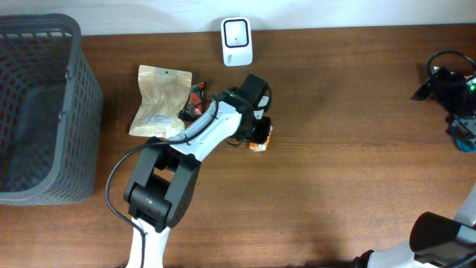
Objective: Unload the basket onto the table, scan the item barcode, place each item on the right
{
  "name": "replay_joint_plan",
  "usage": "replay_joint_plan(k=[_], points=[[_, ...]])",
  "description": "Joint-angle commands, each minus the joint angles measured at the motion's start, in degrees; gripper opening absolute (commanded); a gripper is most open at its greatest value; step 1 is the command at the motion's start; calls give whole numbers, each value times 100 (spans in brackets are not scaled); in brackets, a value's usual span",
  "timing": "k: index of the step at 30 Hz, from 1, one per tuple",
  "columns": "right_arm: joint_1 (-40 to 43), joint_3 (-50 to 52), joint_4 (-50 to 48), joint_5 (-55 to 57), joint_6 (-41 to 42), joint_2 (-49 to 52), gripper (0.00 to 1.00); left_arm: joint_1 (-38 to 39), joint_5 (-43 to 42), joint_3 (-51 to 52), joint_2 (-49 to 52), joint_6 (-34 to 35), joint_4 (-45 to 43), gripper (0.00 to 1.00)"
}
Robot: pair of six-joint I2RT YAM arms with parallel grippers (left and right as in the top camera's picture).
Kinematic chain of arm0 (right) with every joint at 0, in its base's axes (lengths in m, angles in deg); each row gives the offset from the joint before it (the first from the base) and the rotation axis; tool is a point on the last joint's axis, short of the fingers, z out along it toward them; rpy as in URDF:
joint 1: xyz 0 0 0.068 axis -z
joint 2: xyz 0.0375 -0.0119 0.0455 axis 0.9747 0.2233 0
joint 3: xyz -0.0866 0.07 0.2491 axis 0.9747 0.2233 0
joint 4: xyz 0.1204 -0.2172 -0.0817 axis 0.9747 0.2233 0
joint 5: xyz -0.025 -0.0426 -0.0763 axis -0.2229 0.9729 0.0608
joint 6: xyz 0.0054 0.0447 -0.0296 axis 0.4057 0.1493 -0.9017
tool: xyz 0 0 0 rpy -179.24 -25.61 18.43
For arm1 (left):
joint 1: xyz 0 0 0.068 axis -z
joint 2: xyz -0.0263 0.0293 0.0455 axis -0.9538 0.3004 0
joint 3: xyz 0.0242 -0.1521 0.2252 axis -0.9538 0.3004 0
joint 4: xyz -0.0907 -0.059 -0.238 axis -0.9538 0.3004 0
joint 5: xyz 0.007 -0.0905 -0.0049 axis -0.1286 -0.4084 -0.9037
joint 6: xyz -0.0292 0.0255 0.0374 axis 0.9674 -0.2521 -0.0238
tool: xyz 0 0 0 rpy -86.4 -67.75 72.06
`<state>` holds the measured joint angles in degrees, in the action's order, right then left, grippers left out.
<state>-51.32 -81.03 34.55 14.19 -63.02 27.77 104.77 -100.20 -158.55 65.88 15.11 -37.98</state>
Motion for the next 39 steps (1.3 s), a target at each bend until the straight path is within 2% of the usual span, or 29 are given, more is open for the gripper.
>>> replay_joint_plan(k=[1,2,3,6,10,15,19,20,21,22,24,26,31,36,39], points=[[-26,28,-4,94,-57,-59,99,-205,332,-623,103,-2,485,32],[-26,28,-2,94,-57,-59,98,-216,323,-793,103,-2,649,29],[-26,28,-4,96,-57,-59,98,-216,308,-927,103,-2,778,20],[-26,28,-4,94,-57,-59,99,-186,-55,-1193,103,-2,1034,0],[-26,28,-2,94,-57,-59,98,-72,-299,-1191,105,-2,1051,0],[-28,28,-4,94,-57,-59,98,-107,1067,-1191,103,0,1222,0],[-26,28,-4,94,-57,-59,98,-540,1008,-1191,105,13,1429,0],[-28,28,-4,94,-57,-59,98,-625,815,-1191,105,22,1486,3],[-26,28,-4,94,-57,-59,98,-684,603,-1191,105,22,1541,19],[-28,28,-4,96,-57,-59,98,-726,402,-1189,116,22,1589,30],[-26,28,-2,94,-57,-59,98,-745,50,-1167,151,20,1633,42],[-28,28,-4,94,-57,-59,99,-702,-240,-1123,208,20,1596,50],[-28,28,-2,94,-57,-59,98,-496,-750,-1071,619,20,1495,48],[-28,28,-4,94,-57,-59,98,-396,-1263,-1071,990,17,1473,27],[-26,28,-2,94,-57,-59,98,-374,-1276,-1071,1029,17,1434,25]])
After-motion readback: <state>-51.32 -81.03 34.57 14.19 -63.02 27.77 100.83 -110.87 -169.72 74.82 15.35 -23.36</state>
